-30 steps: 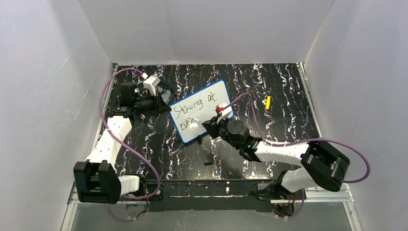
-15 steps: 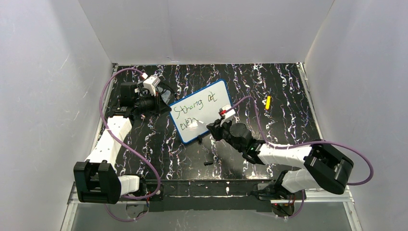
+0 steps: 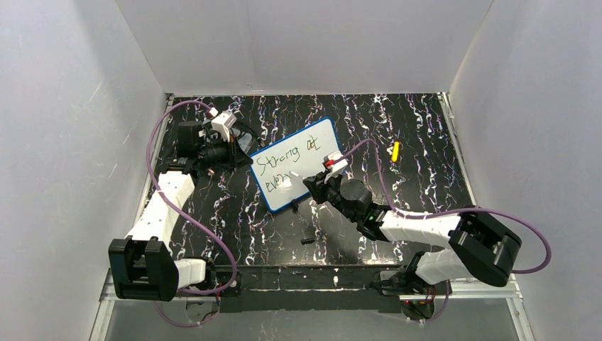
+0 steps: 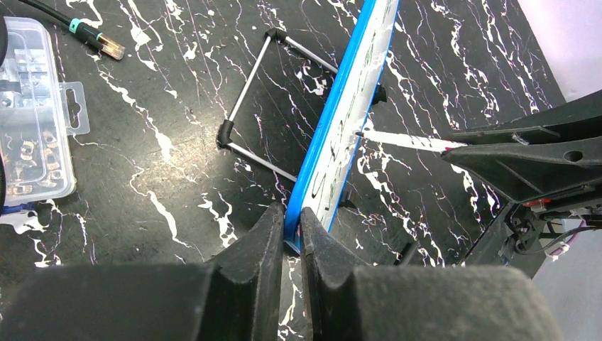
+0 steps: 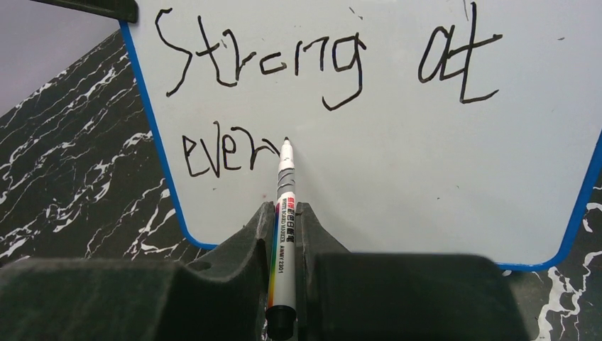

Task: Write a sentence on the whiteboard

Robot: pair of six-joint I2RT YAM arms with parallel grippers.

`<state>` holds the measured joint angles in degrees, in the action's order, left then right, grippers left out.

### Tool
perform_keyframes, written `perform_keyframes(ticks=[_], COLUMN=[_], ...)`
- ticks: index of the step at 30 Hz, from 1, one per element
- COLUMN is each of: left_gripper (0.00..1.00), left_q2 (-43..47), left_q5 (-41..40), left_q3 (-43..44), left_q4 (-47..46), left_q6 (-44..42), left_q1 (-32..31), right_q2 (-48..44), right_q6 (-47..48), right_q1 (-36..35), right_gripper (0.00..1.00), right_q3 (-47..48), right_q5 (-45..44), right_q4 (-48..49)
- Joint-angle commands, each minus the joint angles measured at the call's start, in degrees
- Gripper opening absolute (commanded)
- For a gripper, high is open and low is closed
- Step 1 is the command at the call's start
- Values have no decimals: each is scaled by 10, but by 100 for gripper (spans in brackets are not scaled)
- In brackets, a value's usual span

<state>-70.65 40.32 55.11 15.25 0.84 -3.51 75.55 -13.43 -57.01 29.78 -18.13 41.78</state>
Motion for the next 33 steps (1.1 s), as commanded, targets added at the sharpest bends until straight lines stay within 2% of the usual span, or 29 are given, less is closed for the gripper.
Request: perform_keyframes(ticks=[1,12,33], left_gripper=[0,0,0], left_q2=[17,18,18], left_q5=[7,7,7], left_q3=[0,1,1], left_q4=[7,7,7], left_q6=[-6,-6,-6], left_q1=[-1,-1,-1], right_q2=[11,14,22], right_q6=[11,8,-42], right_q1=[2,2,0], right_gripper=[1,1,1], right_q3=[27,8,-31], right_q5=[-13,-21,19], right_q4=[63,42,-5])
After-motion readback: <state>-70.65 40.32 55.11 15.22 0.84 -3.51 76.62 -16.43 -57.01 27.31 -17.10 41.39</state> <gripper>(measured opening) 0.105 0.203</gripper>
